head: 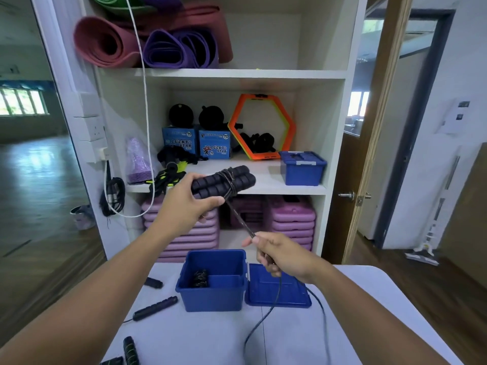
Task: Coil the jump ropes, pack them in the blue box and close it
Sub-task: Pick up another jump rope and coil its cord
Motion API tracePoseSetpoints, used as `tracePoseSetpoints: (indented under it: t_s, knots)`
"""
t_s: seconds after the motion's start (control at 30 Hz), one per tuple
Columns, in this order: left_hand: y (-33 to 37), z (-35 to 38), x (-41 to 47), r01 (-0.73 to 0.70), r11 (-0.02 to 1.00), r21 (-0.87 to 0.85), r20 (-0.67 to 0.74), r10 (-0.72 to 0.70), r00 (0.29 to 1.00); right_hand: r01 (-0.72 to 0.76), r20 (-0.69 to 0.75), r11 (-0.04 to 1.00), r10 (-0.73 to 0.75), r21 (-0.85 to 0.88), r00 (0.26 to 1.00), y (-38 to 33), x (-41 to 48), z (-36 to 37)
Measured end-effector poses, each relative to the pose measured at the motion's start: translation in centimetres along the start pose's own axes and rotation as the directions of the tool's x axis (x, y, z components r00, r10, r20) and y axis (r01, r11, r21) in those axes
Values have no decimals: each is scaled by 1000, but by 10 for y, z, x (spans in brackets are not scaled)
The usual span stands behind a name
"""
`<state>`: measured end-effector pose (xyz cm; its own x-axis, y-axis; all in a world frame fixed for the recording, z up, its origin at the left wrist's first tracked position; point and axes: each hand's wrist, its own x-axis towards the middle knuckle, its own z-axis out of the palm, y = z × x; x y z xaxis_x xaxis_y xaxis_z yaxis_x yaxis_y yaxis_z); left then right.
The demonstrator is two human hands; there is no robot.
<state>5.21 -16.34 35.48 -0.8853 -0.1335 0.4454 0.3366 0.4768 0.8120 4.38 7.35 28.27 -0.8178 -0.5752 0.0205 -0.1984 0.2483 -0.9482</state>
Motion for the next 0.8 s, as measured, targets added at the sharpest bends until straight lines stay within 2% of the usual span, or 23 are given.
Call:
tracePoseSetpoints:
  t_s: [0.07,0.13,0.2,0.3,0.43,0.5,0.6,0.67,0.73,0.8]
  knots:
    - [-10,-1,10,-8,981,192,-26,13,1000,-16,10,996,17,-90,1000,-6,-2,-1]
    - [-21,-1,15,-41,898,439,20,36,999,27,-17,965,-33,-262,999,-16,-2,-6]
    - [-31,4,14,-111,796,595,107,58,993,100,-28,852,-133,-514,991,-28,0,-12]
    - [-39,14,9,-209,779,591,263,59,963,125,-39,695,-215,-709,976,-45,3,-21]
    - [-36,24,-8,-317,785,531,471,38,882,158,-29,612,-284,-775,958,-69,4,-34]
    - [-25,26,-20,-326,836,441,544,40,838,185,-16,601,-312,-777,950,-80,6,-42]
    - [-5,25,-39,-335,887,317,590,92,802,224,-15,681,-327,-697,945,-90,8,-56]
    - [7,21,-49,-210,973,95,602,112,791,218,-66,806,-303,-550,951,-87,7,-67]
    - [15,15,-55,-73,988,-133,584,137,800,233,-101,912,-281,-338,954,-79,4,-72]
    - [21,9,-55,-82,976,-200,510,175,842,255,-129,951,-279,-175,951,-67,0,-66]
